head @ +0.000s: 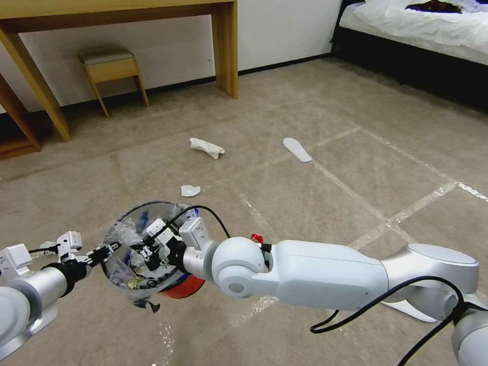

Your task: Pick up the trash bin and place the garbage on the floor into it.

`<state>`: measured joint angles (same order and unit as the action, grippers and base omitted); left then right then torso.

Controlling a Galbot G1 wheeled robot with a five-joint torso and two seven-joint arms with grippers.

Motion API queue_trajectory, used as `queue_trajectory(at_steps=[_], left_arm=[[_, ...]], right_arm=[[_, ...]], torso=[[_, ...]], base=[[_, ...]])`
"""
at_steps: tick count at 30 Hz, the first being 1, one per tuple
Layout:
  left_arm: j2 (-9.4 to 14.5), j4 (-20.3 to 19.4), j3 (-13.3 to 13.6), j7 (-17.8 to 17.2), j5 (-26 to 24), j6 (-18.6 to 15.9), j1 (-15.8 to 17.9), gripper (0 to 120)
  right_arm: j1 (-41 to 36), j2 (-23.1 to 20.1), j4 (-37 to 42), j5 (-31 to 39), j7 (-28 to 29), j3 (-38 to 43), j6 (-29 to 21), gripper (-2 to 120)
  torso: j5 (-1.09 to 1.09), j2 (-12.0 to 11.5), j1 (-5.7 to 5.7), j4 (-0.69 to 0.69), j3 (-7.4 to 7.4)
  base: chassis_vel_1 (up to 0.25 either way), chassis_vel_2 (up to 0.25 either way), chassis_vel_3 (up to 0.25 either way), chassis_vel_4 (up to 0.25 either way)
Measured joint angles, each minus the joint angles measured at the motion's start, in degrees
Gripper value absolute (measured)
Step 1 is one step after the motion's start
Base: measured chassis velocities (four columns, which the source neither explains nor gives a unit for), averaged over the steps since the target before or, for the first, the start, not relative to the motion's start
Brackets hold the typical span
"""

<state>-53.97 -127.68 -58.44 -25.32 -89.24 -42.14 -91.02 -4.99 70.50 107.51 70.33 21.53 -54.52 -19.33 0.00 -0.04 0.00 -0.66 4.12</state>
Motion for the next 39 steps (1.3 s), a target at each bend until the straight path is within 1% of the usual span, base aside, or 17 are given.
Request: queue_trajectory(at_steps=[10, 16, 24, 25, 26, 27, 28, 30, 31, 33, 34, 35, 36, 38, 39], left_arm=[[-0.2, -0.5, -0.2, 0.1, 0.1, 0.0, -0.4, 1], [0.1, -0.2, -0.3, 0.1, 0.1, 0.0, -0.3, 1], [0.2, -0.1, -0.4, 0.0, 0.1, 0.0, -0.3, 1], [0.2, -0.1, -0.5, 0.0, 0.0, 0.0, -0.3, 1], [0.2, -0.1, -0.5, 0.0, 0.0, 0.0, -0.3, 1], [0.2, -0.1, -0.6, 0.0, 0.0, 0.0, -0.3, 1], [0.2, -0.1, -0.6, 0.0, 0.0, 0.0, -0.3, 1], [0.3, -0.2, -0.7, 0.0, -0.1, 0.0, -0.3, 1], [0.3, -0.2, -0.7, 0.0, -0.1, 0.0, -0.3, 1], [0.3, -0.2, -0.8, 0.0, -0.1, 0.0, -0.3, 1], [0.3, -0.2, -0.8, 0.0, -0.1, 0.0, -0.3, 1], [0.3, -0.2, -0.8, 0.0, -0.1, 0.0, -0.3, 1], [0.3, -0.2, -0.8, 0.0, -0.1, 0.0, -0.3, 1], [0.2, -0.3, -0.8, 0.1, -0.2, 0.0, -0.3, 1], [0.2, -0.3, -0.8, 0.1, -0.2, 0.0, -0.3, 1]], right_arm=[[0.0, -0.9, -0.5, -1.0, -0.4, 0.0, 0.3, 0], [-0.2, -3.0, 0.8, -1.1, -0.1, 0.2, -0.1, 0], [-0.6, -3.9, 1.6, -1.1, 0.5, 0.3, -0.8, 1], [-0.6, -4.0, 1.8, -1.0, 0.6, 0.3, -1.0, 7], [-0.6, -4.0, 1.8, -1.0, 0.6, 0.3, -1.0, 7], [-0.6, -4.0, 1.9, -0.9, 0.7, 0.3, -1.1, 13], [-0.6, -4.0, 1.9, -0.9, 0.7, 0.3, -1.1, 13], [-0.3, -4.1, 2.4, -0.6, 1.0, 0.4, -1.6, 23], [-0.3, -4.1, 2.4, -0.6, 1.0, 0.4, -1.6, 23], [0.1, -4.3, 2.8, -0.2, 1.1, 0.5, -1.9, 33], [0.1, -4.3, 2.8, -0.2, 1.1, 0.5, -1.9, 33], [0.4, -4.4, 3.0, 0.0, 1.1, 0.5, -2.0, 41], [0.4, -4.4, 3.0, 0.0, 1.1, 0.5, -2.0, 41], [0.6, -4.5, 3.3, 0.3, 1.3, 0.6, -2.2, 53], [0.6, -4.5, 3.3, 0.3, 1.3, 0.6, -2.2, 53]], torso=[[0.0, 0.0, 0.0, -0.01, 0.0], [0.01, 0.0, 0.0, -0.01, 0.0], [0.01, 0.0, 0.0, 0.0, 0.0], [0.01, 0.0, 0.0, 0.0, 0.0], [0.01, 0.0, 0.0, 0.0, 0.0], [0.01, 0.0, 0.0, 0.0, 0.0], [0.01, 0.0, 0.0, 0.0, 0.0], [0.0, 0.0, 0.0, 0.0, 0.0], [0.0, 0.0, 0.0, 0.0, 0.0], [0.01, 0.0, 0.0, 0.0, 0.0], [0.01, 0.0, 0.0, 0.0, 0.0], [0.0, 0.0, 0.0, 0.0, 0.0], [0.0, 0.0, 0.0, 0.0, 0.0], [0.01, 0.0, 0.0, 0.0, 0.0], [0.01, 0.0, 0.0, 0.0, 0.0]], base=[[0.0, 0.0, 0.0, 0.0], [0.0, 0.0, 0.0, 0.0], [0.0, 0.0, 0.0, 0.0], [0.0, 0.0, 0.0, 0.0], [0.0, 0.0, 0.0, 0.0], [0.0, 0.0, 0.0, 0.0], [0.0, 0.0, 0.0, 0.0], [0.0, 0.0, 0.0, 0.0], [0.0, 0.0, 0.0, 0.0], [0.0, 0.0, 0.0, 0.0], [0.0, 0.0, 0.0, 0.0], [0.0, 0.0, 0.0, 0.0], [0.0, 0.0, 0.0, 0.0], [0.0, 0.0, 0.0, 0.0], [0.0, 0.0, 0.0, 0.0]])
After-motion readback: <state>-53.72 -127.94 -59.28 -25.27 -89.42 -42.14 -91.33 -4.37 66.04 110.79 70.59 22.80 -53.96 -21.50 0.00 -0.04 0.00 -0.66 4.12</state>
